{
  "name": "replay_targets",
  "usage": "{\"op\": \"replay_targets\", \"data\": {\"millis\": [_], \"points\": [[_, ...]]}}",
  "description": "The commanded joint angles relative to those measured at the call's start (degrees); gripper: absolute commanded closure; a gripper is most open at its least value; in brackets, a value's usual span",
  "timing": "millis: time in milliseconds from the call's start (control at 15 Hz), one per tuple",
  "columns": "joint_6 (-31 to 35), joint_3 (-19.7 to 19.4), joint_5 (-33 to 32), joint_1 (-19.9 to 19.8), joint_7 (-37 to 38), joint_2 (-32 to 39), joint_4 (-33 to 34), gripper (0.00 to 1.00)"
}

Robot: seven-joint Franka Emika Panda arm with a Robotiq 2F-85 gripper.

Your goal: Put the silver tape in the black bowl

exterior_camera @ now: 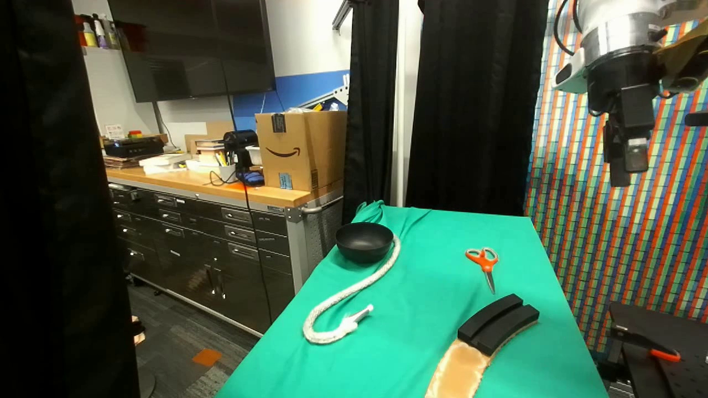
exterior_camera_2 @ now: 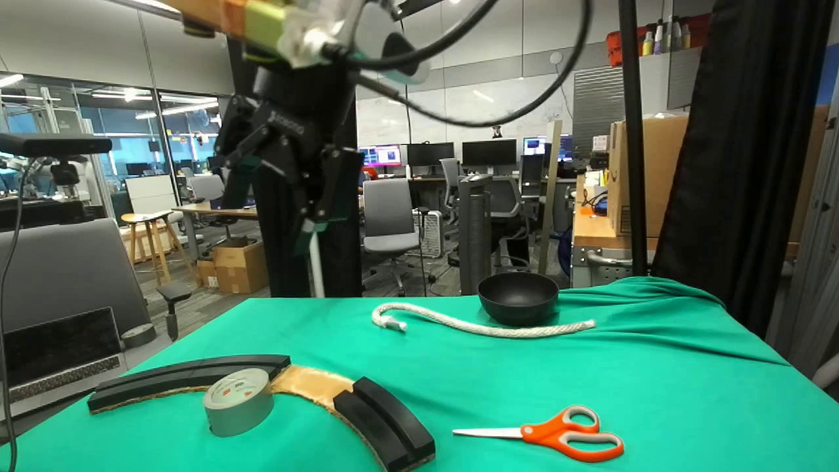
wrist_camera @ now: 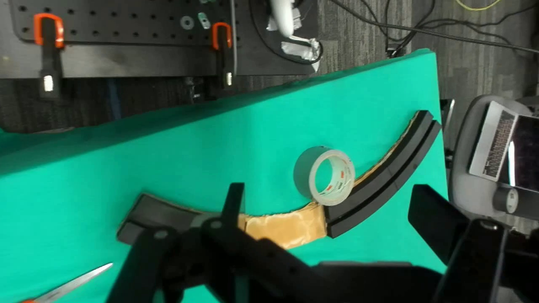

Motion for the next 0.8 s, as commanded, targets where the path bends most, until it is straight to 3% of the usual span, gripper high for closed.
{"op": "replay_targets", "data": {"millis": [0,200,400,733], "points": [[5.59,6.37,7.94,3.74,7.11,-1.93,-4.22,0.0],[10.32,11.32,10.7,6.48,10.91,-1.87,-6.94,0.0],[16.06,16.63,7.76,8.79,13.45,-1.06,-9.36,0.0],[23.83,21.26,5.94,12.11,16.4,3.77,-9.81,0.0]]}}
